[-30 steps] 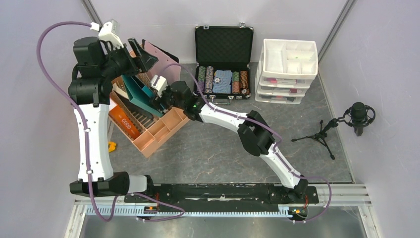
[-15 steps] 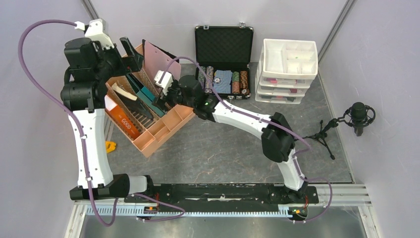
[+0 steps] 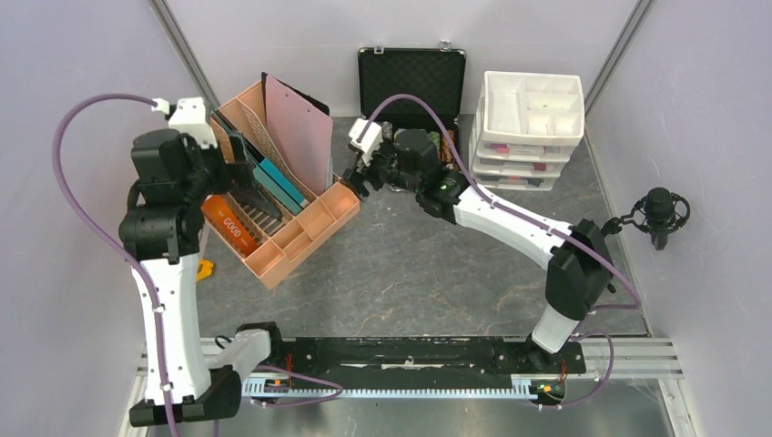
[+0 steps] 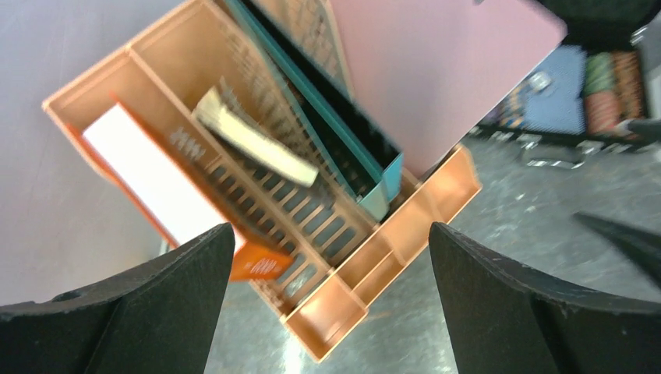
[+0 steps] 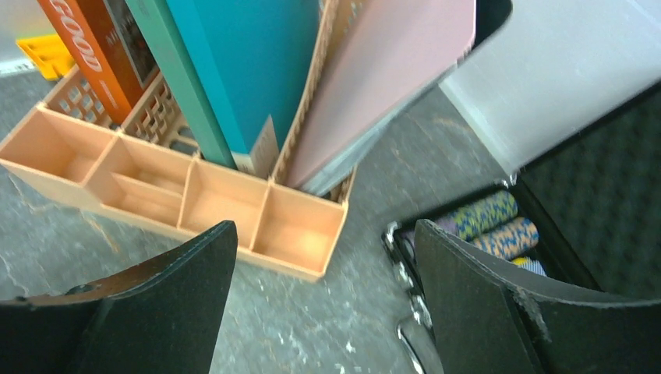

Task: Organize the desk
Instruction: Place the folder in the storage box, then move the storage box to the center of the board.

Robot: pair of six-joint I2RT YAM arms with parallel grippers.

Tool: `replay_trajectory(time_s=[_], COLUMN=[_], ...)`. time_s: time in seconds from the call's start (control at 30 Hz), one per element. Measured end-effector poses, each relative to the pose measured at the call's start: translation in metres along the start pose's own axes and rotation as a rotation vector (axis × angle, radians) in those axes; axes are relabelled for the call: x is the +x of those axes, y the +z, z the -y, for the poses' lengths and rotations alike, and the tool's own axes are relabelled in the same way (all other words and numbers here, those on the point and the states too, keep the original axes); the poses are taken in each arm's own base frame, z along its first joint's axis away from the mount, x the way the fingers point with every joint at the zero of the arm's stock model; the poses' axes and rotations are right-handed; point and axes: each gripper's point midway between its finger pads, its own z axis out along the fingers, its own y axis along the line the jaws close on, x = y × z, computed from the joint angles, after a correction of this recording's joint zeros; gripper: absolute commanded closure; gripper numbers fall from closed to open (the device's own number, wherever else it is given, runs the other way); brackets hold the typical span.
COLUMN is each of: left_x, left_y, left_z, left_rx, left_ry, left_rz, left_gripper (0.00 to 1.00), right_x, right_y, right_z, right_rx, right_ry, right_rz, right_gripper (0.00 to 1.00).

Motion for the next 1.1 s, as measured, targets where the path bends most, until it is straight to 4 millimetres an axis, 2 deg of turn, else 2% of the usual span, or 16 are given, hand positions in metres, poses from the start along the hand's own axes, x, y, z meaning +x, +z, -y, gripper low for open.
replay_trajectory(time_s=[0.1, 0.2, 0.3, 0.43, 0.53, 0.73, 0.87, 1.0, 1.1], left_x=[0.027, 0.041, 0.051, 0.072, 0.099, 0.162, 0.187, 0.207, 0.228], left_y=[0.000, -0.004, -0.012, -0.023, -0.025, -0.012, -0.006, 0.000, 0.012], left_z=[-0.015, -0.025, -0.026, -0.008, 0.010, 0.039, 0.063, 0.087, 0.088], left_rx=[-0.067, -0.109, -0.099, 0.038, 0.169, 0.406, 0.542, 0.624, 0.613], left_ry=[0.048, 0.106, 0.173, 0.274, 0.328, 0.386, 0.444, 0.587, 0.676], left_rz=[-0.053, -0.083, -0.102, -0.123, -0.168, -0.316, -0.381, -0.411, -0.467], left_gripper=[0.00, 0.00, 0.00, 0.00, 0.00, 0.00, 0.03, 0.09, 0.13], right_x=[0.019, 0.043, 0.064, 0.087, 0.098, 0.111, 0.130, 0.144, 0.148], right_y=[-0.014, -0.026, -0.031, -0.034, -0.036, -0.042, -0.058, -0.079, -0.093], right_z=[0.005, 0.003, -0.002, -0.012, -0.015, -0.011, -0.007, -0.001, 0.007], right_rx=[0.011, 0.006, -0.011, -0.040, -0.050, -0.060, -0.057, -0.041, -0.018], right_ry=[-0.003, -0.011, -0.017, -0.021, -0.030, -0.045, -0.044, -0.035, -0.031], right_rz=[-0.035, -0.079, -0.117, -0.160, -0.179, -0.211, -0.262, -0.304, -0.319], right_gripper=[0.11, 0.12, 0.15, 0.16, 0.16, 0.16, 0.16, 0.17, 0.16])
